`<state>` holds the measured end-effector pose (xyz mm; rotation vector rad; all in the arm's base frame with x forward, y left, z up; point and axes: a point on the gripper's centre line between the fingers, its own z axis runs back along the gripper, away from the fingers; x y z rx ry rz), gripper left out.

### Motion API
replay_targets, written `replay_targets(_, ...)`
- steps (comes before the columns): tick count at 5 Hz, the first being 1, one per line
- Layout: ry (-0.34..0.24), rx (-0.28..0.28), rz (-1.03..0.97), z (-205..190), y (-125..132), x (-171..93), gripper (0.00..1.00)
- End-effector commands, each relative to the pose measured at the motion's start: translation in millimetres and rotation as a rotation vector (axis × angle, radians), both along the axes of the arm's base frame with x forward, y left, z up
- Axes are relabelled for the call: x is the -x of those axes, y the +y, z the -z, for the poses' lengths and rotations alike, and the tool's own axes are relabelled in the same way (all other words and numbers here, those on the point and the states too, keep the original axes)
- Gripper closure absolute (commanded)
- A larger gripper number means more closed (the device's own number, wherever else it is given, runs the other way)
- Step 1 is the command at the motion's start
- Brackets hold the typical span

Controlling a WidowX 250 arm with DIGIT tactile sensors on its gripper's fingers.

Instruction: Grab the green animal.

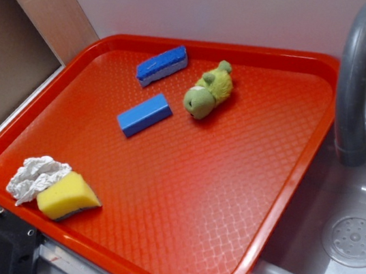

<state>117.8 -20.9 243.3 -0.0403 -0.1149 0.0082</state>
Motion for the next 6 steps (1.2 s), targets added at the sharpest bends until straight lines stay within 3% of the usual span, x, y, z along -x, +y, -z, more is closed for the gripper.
replay_targets(1,0.0,0.0,0.0,0.0,0.0,0.0,0.0)
replay_targets(3,-0.037,0.005,-0.03,14.3,-32.0,-51.4,0.0)
replay_targets(4,-0.105,0.047,0.066,28.4,-51.5,-90.4,0.0)
replay_targets(5,-0.126,0.073,0.084,51.0,-64.6,-123.5,0.0)
replay_targets(6,-0.11,0.076,0.041,73.0,-70.9,-153.0,0.0)
